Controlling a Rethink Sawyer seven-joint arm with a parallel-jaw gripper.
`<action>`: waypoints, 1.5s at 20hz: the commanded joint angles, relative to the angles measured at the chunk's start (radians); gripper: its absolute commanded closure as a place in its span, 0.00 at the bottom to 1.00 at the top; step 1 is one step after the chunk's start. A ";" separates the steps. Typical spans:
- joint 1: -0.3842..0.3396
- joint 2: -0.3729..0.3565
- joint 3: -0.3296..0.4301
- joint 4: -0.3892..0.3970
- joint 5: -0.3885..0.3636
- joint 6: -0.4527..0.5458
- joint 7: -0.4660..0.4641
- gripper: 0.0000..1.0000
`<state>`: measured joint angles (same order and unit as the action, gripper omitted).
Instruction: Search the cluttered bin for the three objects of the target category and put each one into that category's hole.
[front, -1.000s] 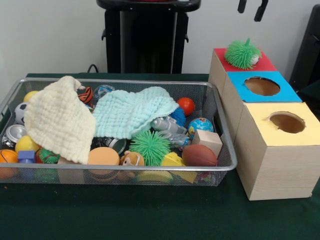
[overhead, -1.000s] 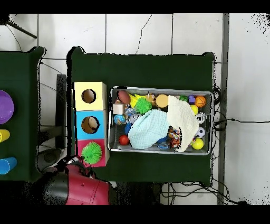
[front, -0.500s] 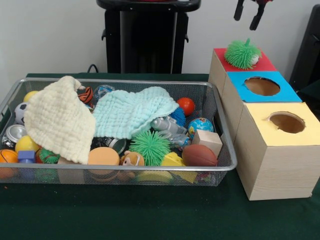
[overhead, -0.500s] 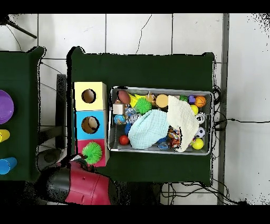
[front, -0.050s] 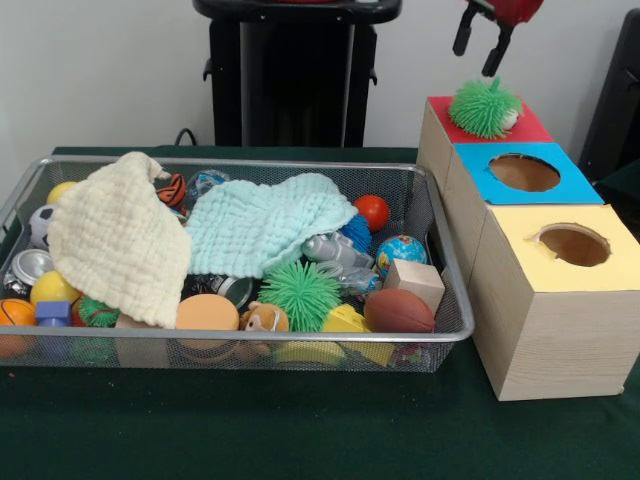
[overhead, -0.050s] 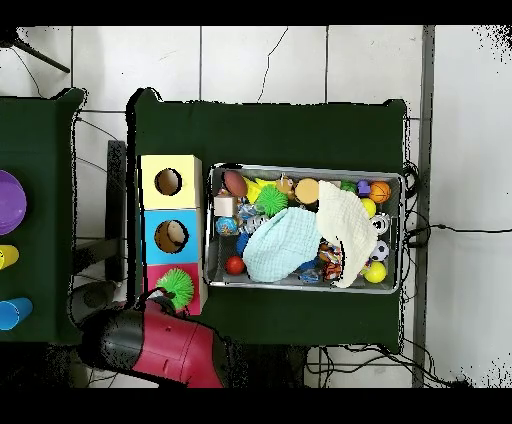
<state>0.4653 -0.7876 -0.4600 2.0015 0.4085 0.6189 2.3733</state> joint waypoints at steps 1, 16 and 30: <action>-0.018 0.063 0.064 -0.071 0.017 -0.074 0.197 0.00; -0.005 0.099 0.076 -0.086 0.040 -0.097 0.216 0.00; 0.015 0.129 0.090 -0.069 0.049 -0.145 0.224 0.00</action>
<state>0.4725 -0.7105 -0.4527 1.9686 0.4175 0.5243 2.3733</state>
